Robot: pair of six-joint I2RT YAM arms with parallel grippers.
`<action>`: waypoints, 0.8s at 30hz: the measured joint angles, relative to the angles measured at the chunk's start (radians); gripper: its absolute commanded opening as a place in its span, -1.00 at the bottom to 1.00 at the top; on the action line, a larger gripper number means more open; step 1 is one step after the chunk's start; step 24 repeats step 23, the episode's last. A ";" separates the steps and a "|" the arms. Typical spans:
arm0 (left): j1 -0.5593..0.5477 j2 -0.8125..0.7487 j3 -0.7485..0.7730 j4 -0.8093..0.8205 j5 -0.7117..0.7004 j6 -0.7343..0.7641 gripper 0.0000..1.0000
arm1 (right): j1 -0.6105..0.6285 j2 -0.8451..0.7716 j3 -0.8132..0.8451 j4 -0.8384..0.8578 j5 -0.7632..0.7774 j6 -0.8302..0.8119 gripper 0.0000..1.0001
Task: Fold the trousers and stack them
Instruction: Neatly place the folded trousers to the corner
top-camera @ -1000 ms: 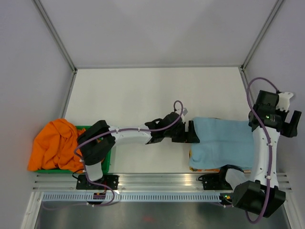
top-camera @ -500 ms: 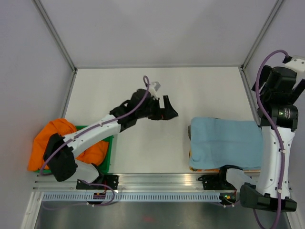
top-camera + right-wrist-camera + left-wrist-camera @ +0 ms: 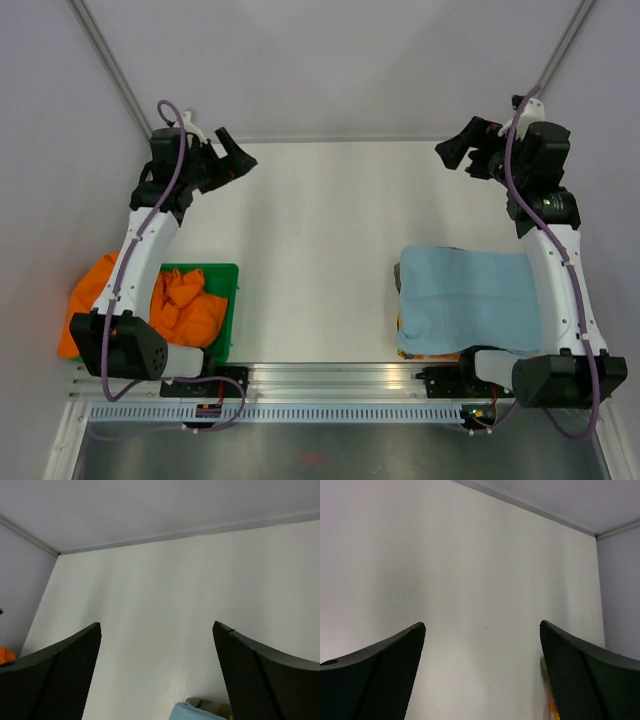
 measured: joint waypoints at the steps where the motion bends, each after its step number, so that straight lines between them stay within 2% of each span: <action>1: 0.045 0.004 0.012 -0.016 0.010 0.016 0.99 | 0.026 0.026 0.012 0.010 -0.027 0.000 0.96; 4: 0.137 0.021 0.076 -0.100 -0.002 0.086 0.99 | 0.126 0.113 0.083 0.011 -0.067 -0.028 0.96; 9: 0.137 -0.053 0.100 -0.167 -0.059 0.192 0.99 | 0.193 0.139 0.072 0.066 -0.109 -0.022 0.96; 15: 0.133 -0.391 -0.081 -0.173 -0.105 0.255 0.99 | 0.187 0.002 -0.087 0.160 -0.092 0.008 0.96; 20: 0.132 -0.683 -0.203 -0.169 -0.165 0.285 0.99 | 0.187 -0.099 -0.168 0.153 -0.069 -0.002 0.96; 24: 0.124 -0.752 -0.241 -0.177 -0.181 0.293 0.99 | 0.187 -0.177 -0.243 0.142 -0.041 -0.016 0.96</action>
